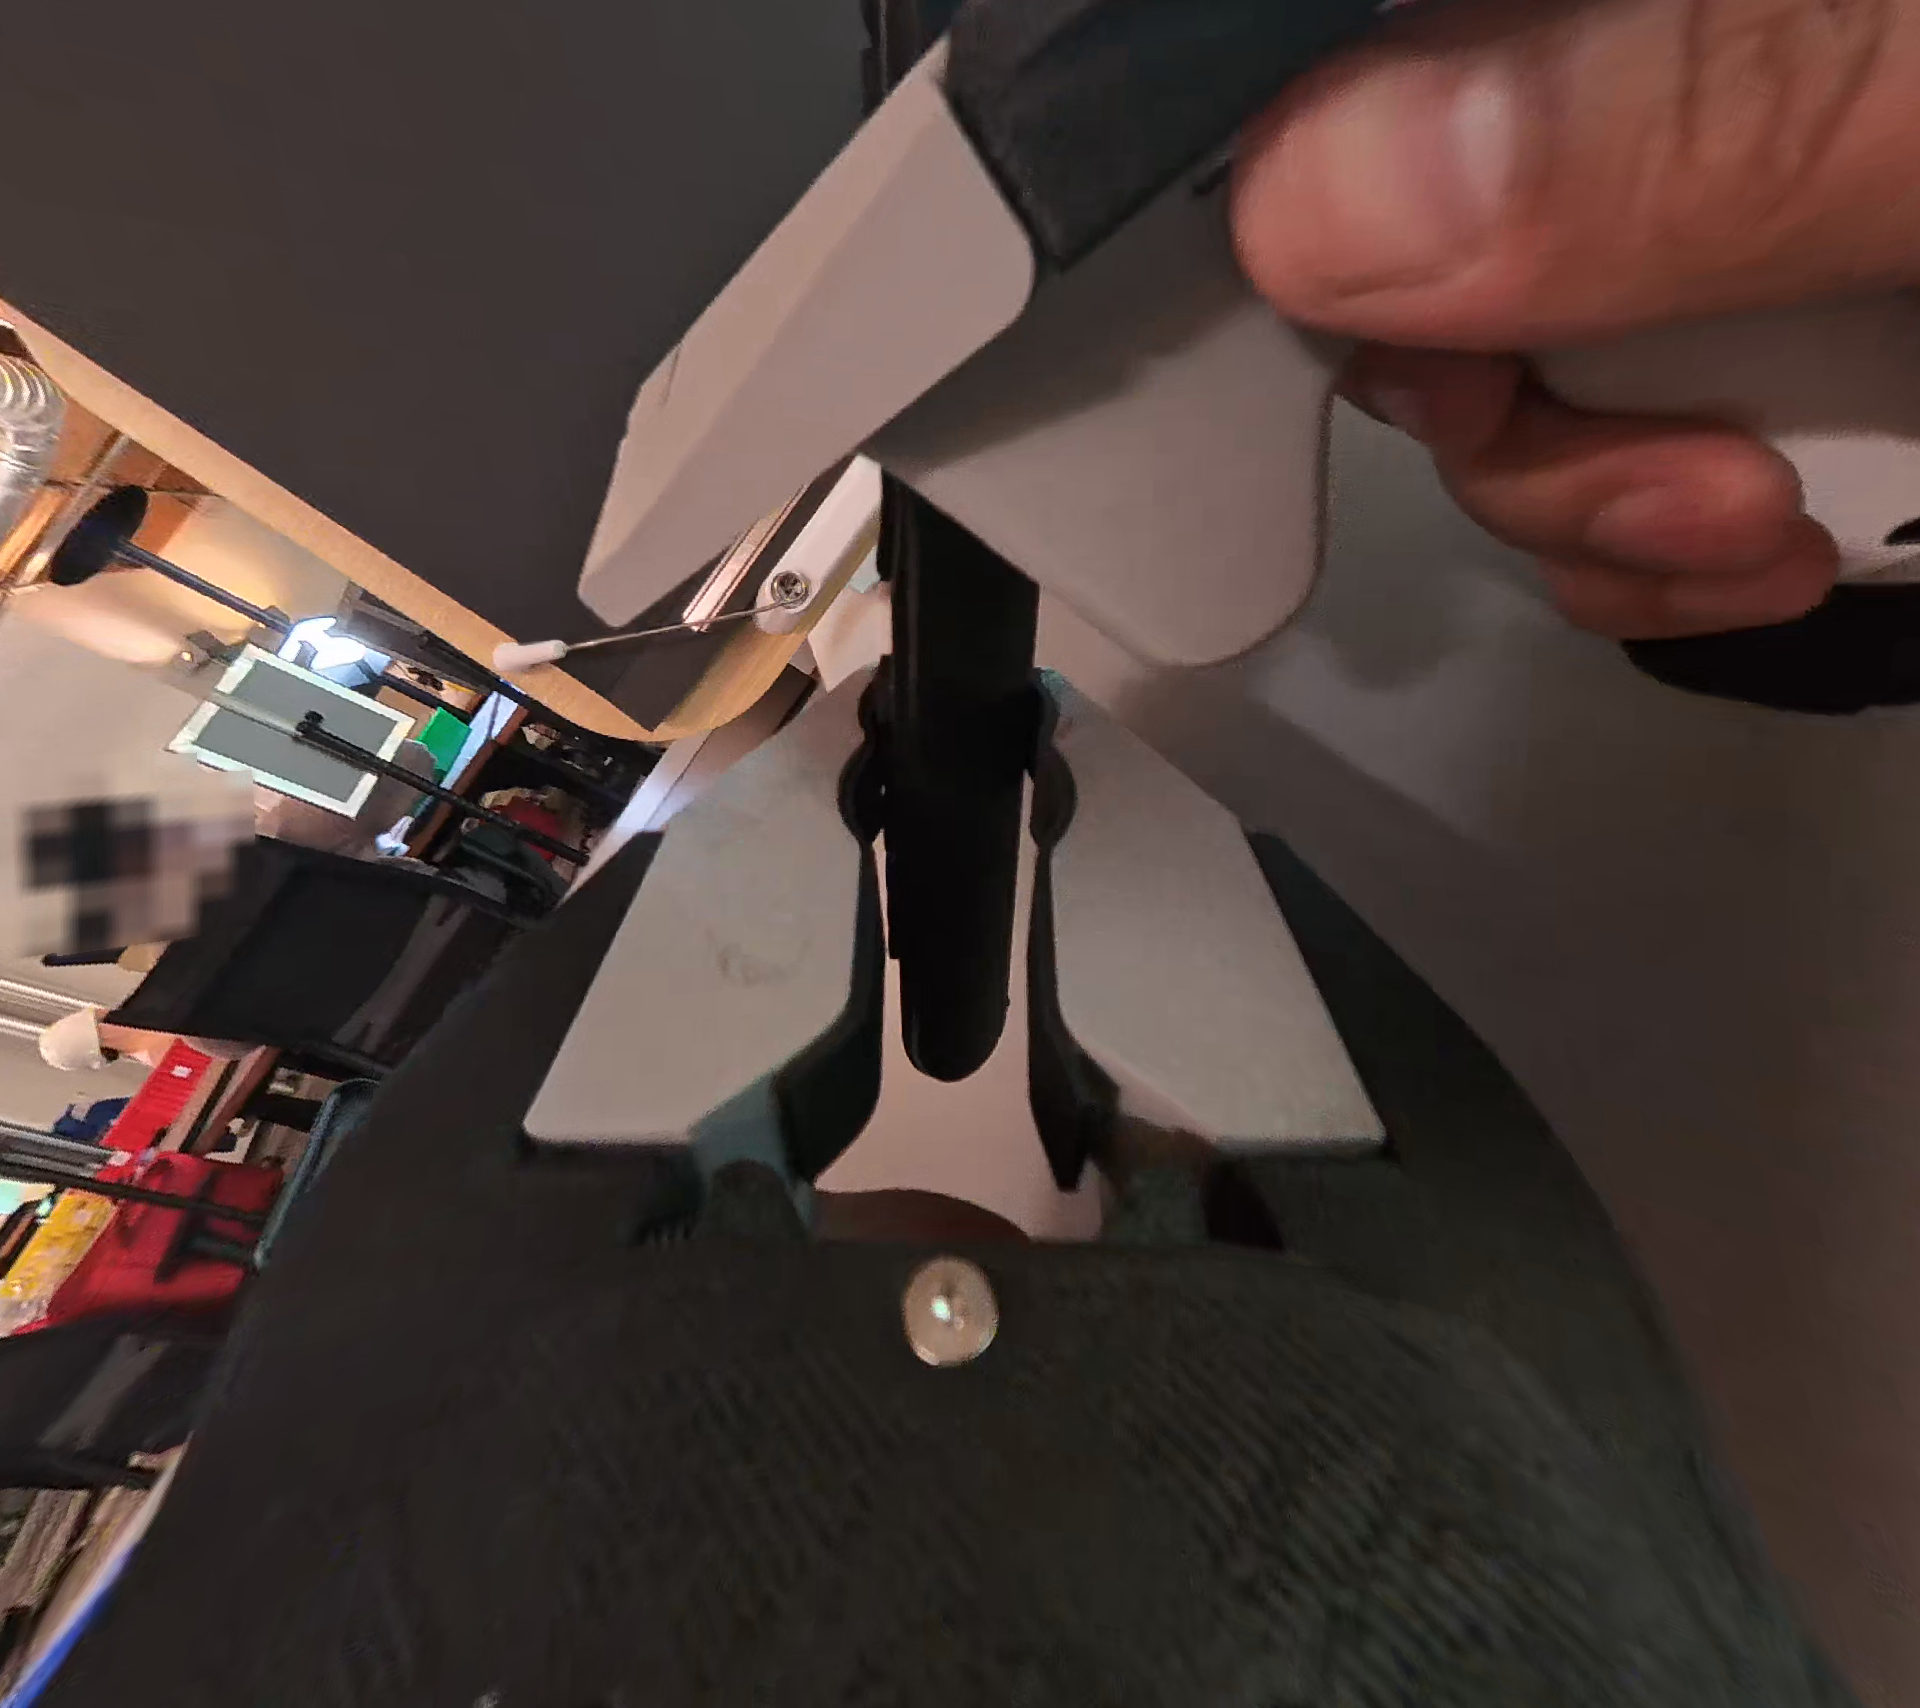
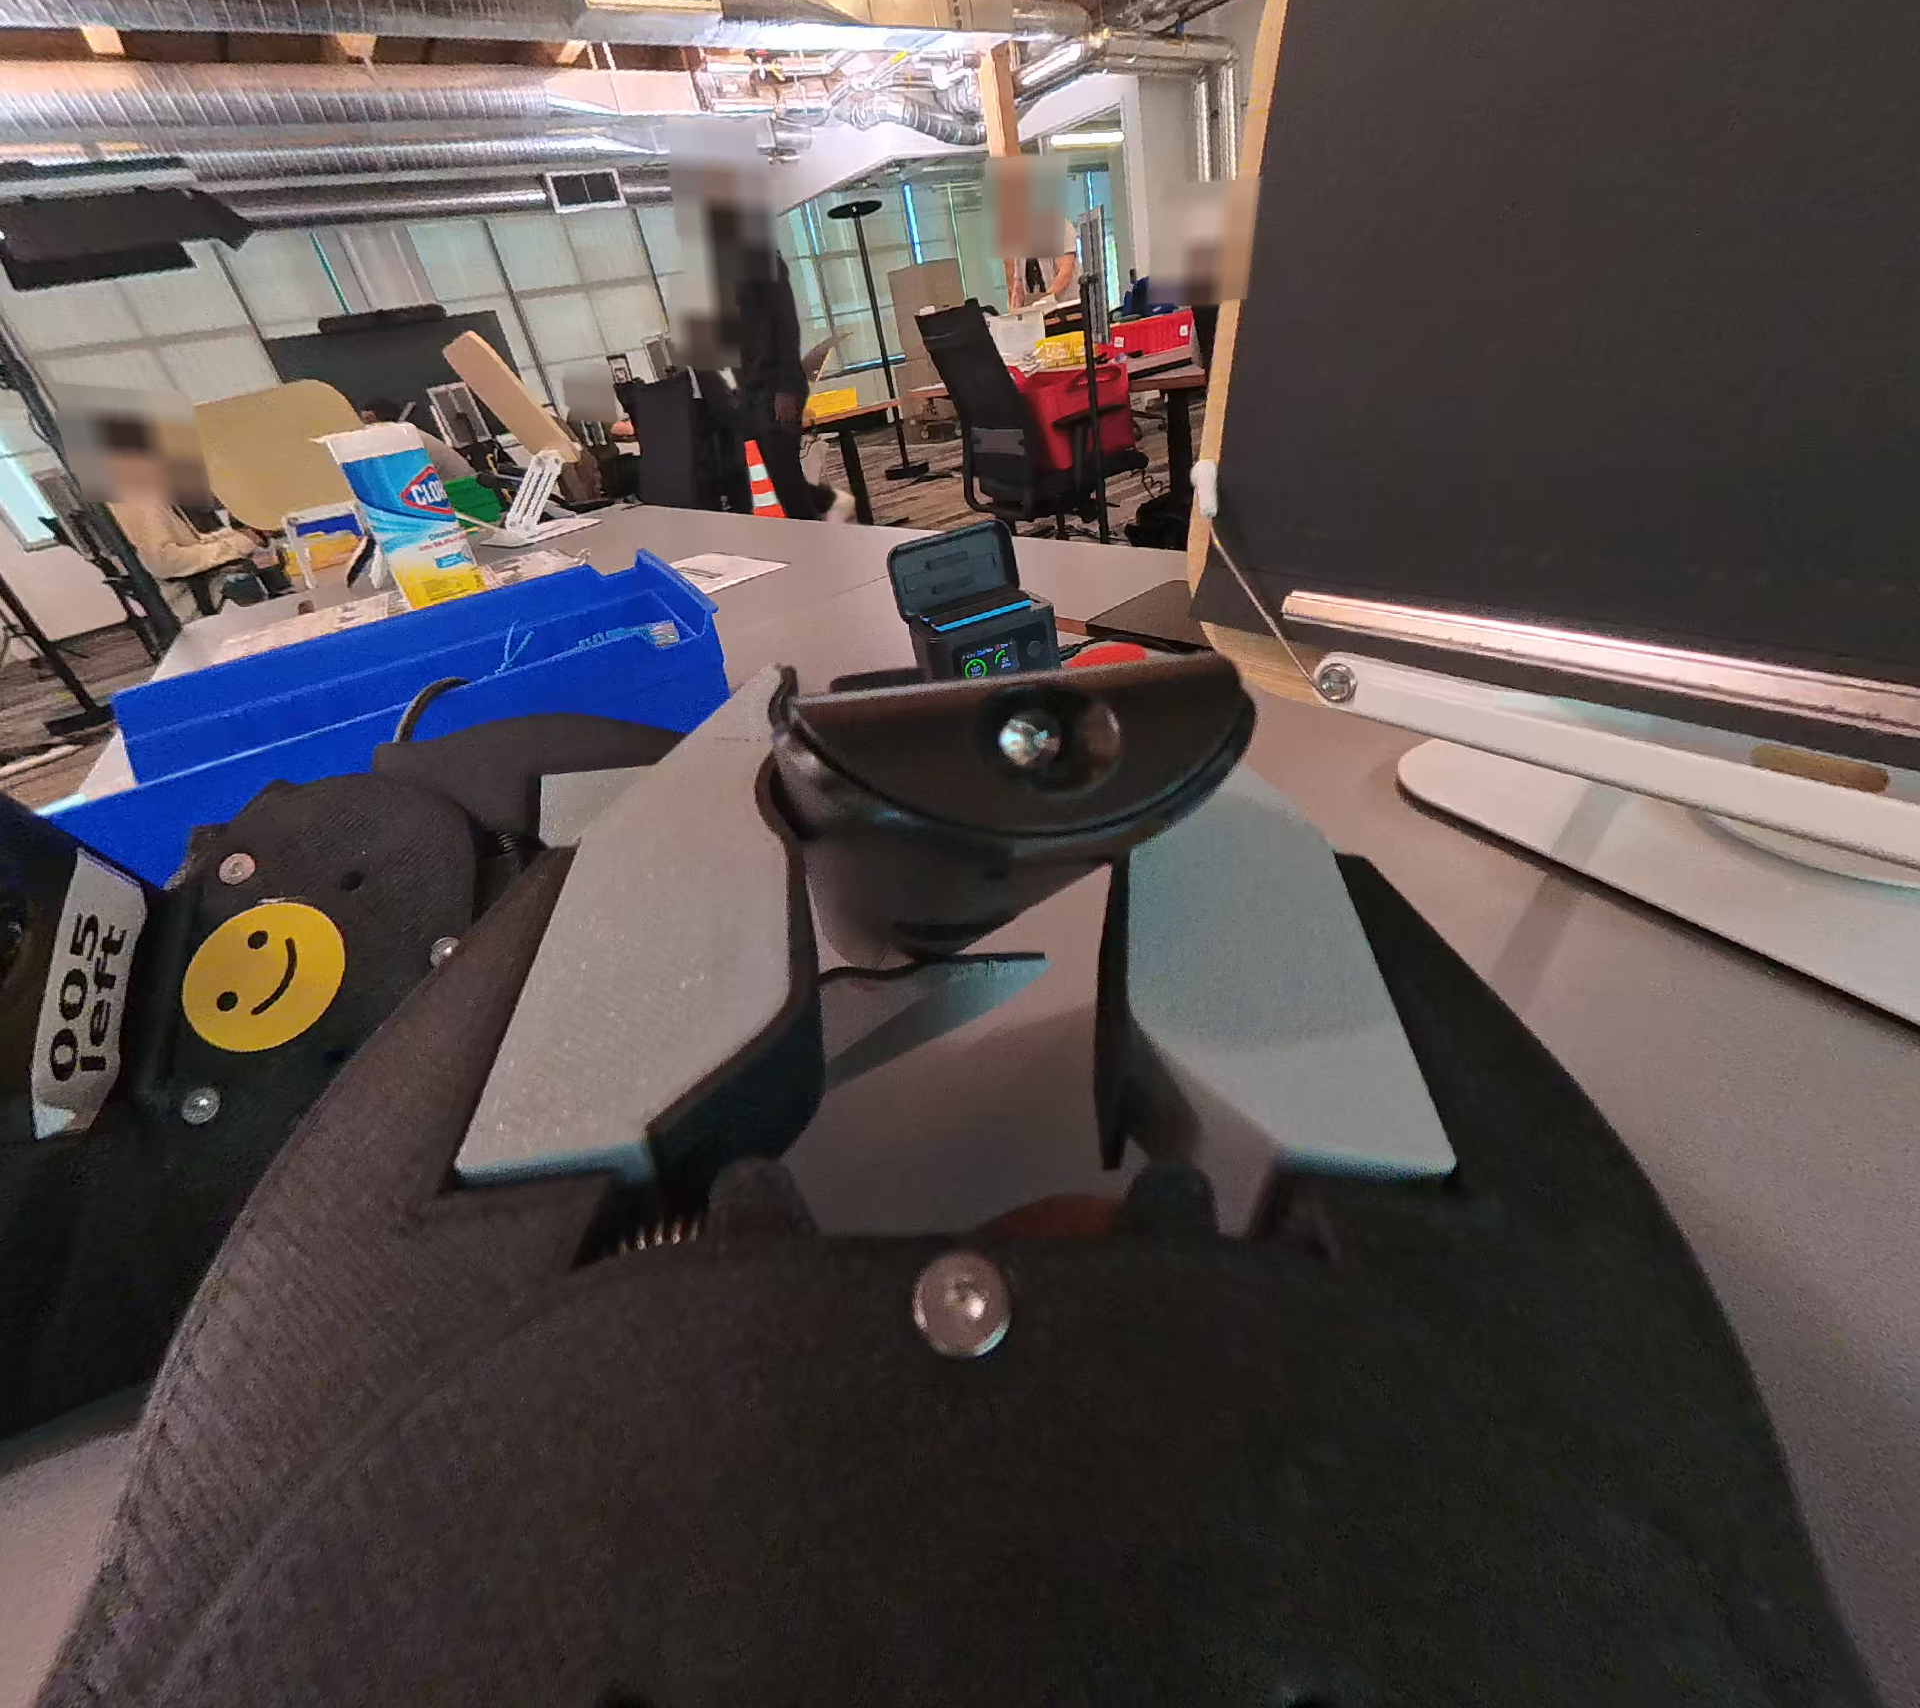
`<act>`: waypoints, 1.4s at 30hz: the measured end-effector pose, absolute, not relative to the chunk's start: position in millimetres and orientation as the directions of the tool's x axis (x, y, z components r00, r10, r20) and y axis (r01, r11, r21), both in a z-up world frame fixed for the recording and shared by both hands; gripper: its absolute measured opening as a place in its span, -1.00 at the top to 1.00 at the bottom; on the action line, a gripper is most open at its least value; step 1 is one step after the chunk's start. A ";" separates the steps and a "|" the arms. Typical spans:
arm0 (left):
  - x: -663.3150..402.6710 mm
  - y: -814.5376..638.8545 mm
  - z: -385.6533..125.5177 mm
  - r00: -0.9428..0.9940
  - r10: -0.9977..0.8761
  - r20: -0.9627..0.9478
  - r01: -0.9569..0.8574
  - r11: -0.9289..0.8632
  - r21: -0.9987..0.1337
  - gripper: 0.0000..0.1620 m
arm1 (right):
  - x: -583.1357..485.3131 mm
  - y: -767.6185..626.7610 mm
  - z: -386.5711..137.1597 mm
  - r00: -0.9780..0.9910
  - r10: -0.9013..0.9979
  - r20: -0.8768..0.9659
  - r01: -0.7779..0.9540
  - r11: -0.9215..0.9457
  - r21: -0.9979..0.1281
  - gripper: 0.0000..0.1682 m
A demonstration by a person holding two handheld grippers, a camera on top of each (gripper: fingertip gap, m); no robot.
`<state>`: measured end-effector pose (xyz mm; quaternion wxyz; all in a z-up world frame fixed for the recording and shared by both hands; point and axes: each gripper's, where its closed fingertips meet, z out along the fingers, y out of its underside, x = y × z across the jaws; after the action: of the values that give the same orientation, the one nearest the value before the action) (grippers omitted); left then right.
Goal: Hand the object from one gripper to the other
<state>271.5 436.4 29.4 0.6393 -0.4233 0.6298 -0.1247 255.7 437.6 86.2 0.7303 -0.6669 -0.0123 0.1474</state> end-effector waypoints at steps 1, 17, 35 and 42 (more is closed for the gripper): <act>271.9 435.8 28.8 0.174 -0.701 -0.692 -0.374 0.603 -0.705 0.72 | 256.1 437.3 85.7 0.954 0.234 -0.187 -0.205 0.056 -0.977 0.32; 247.1 376.9 14.2 -0.294 -0.956 0.018 -0.361 0.094 -0.928 0.09 | 240.8 413.3 103.0 0.892 0.437 -0.115 -0.126 -0.003 -0.992 0.34; 215.5 299.1 47.0 -0.686 -0.538 0.490 -0.422 -0.254 -0.870 0.36 | 164.2 353.3 108.7 0.411 0.887 -0.210 -0.221 -0.127 -0.967 0.34; 211.2 295.8 48.6 -0.754 -0.501 0.424 -0.373 -0.205 -0.905 0.47 | 163.5 353.2 116.8 0.401 0.888 -0.225 -0.273 -0.119 -0.955 0.34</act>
<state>211.2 295.8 48.6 0.0462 -0.3476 0.6288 -0.6940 163.5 353.2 116.8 0.6073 -0.5757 -0.2673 0.4778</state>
